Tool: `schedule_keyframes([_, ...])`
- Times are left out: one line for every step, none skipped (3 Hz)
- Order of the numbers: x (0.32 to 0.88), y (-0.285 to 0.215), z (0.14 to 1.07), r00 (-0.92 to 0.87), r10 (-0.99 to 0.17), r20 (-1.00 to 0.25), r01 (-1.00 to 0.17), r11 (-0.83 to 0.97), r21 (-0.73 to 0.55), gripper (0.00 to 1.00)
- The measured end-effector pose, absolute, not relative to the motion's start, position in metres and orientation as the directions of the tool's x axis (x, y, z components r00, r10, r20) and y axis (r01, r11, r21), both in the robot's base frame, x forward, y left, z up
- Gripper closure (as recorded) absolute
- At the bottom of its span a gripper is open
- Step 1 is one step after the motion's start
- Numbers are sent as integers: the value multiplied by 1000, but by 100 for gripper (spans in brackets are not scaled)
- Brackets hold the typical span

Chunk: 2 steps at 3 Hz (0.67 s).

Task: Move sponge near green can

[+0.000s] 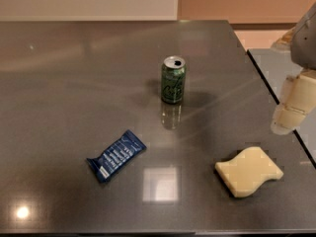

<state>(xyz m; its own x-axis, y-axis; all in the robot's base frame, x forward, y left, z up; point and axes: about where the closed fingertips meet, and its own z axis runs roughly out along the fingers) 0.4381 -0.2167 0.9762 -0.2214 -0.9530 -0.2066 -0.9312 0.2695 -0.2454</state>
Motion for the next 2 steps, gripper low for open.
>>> schedule_keyframes([438,-216,977,-215,-955,-206,-933,263,-246,0])
schedule_keyframes([429,-217,972,-171,-958,-230,-946,225,-235,0])
